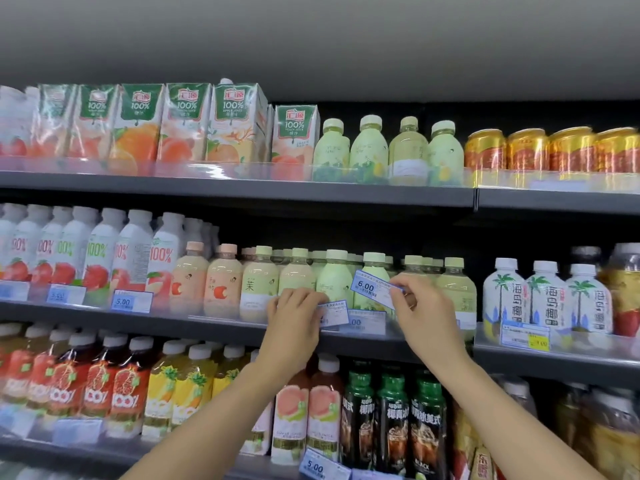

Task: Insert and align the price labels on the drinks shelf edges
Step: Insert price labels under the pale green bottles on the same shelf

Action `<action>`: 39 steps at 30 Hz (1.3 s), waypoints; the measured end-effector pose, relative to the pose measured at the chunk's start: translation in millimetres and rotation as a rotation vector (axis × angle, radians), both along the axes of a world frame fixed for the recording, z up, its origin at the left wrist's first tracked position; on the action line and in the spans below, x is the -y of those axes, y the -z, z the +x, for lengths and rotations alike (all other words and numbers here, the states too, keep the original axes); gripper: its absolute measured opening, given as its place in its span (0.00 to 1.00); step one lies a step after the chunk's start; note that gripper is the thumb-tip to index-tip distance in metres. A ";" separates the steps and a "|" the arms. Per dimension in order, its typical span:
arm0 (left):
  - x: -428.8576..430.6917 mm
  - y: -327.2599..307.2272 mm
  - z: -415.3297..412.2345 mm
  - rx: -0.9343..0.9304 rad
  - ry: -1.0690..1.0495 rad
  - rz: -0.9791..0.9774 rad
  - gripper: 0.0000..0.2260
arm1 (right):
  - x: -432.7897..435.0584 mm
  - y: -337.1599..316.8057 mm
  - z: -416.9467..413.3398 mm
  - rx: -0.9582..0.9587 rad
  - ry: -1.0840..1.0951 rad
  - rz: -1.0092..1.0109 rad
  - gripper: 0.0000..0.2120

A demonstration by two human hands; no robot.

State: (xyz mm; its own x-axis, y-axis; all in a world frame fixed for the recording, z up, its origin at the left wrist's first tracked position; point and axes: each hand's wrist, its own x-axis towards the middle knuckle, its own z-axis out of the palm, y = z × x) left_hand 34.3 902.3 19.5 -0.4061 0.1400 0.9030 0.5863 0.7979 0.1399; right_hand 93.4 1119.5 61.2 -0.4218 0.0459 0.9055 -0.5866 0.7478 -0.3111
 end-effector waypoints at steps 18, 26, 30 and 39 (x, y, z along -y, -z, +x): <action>8.4 -16.8 9.8 -0.107 0.222 -0.064 0.05 | 11.7 -10.2 -3.7 0.018 0.022 -0.111 0.05; -0.9 31.1 6.4 -0.217 0.035 -0.424 0.13 | 11.2 -2.0 2.9 0.076 -0.059 -0.164 0.05; -2.6 38.4 10.1 -0.217 -0.043 -0.378 0.14 | 9.5 1.8 2.9 0.114 -0.062 -0.192 0.05; -9.2 25.4 13.2 -0.194 -0.063 -0.324 0.10 | 21.9 1.7 1.0 0.177 -0.132 -0.138 0.05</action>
